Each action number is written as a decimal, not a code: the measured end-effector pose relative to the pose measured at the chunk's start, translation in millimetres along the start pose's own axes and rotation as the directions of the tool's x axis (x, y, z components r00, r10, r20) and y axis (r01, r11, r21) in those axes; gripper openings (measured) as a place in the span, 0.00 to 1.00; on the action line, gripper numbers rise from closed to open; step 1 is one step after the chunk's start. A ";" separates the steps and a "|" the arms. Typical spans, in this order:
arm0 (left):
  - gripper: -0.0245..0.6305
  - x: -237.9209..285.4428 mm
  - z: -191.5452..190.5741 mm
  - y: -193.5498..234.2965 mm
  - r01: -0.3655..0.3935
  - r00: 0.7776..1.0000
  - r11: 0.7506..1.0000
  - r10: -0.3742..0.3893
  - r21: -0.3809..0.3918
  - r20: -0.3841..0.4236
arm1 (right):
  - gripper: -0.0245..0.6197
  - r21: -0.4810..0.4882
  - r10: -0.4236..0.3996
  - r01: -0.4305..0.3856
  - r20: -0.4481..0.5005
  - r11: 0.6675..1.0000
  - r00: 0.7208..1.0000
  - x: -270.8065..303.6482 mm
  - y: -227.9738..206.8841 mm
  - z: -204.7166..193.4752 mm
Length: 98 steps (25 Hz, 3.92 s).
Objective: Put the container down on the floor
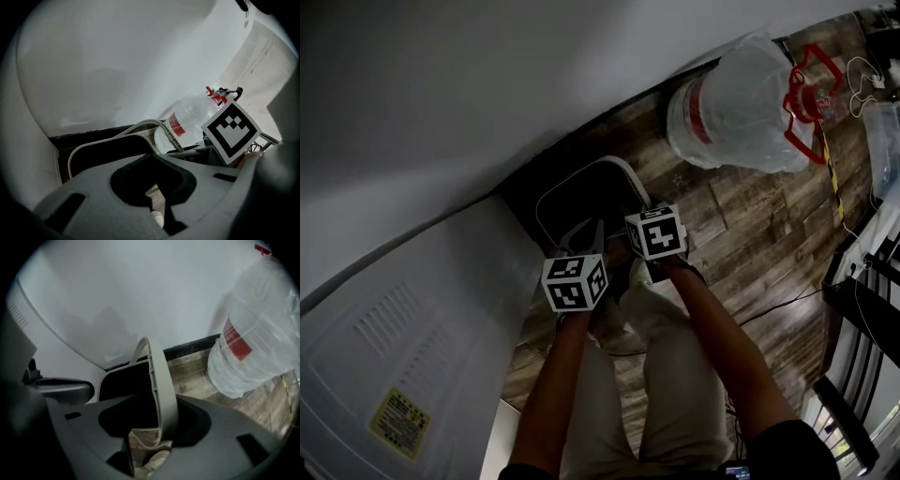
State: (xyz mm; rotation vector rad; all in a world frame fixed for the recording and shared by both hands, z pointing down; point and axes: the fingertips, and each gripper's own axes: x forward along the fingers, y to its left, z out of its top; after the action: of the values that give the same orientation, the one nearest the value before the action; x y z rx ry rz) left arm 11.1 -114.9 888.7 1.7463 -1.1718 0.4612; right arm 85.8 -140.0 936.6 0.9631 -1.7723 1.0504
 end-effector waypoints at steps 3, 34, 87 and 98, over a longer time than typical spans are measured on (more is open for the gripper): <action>0.06 4.4 -1.6 -0.7 0.002 1.000 1.000 -0.002 0.007 -0.006 | 0.31 -0.018 -0.010 0.010 -0.002 1.000 1.000 2.8 -5.5 -2.6; 0.06 34.7 -18.5 -13.4 0.067 0.996 0.995 -0.062 0.079 -0.063 | 0.38 0.105 -0.020 0.024 -0.041 0.994 0.999 23.1 -52.9 -43.2; 0.06 -205.8 124.6 -157.0 0.100 0.995 0.991 -0.099 0.090 -0.020 | 0.38 0.234 -0.008 -0.019 0.112 0.972 0.994 -279.9 55.2 37.9; 0.06 -265.3 142.4 -197.7 0.109 0.994 0.988 -0.109 0.111 -0.009 | 0.37 0.240 -0.012 -0.023 0.144 0.971 0.990 -358.1 70.2 35.2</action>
State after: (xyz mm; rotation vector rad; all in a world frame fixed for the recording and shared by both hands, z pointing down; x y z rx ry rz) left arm 30.8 -85.1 530.3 1.8942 -1.0593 0.4708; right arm 139.3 -78.9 579.1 1.2101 -1.7913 1.2475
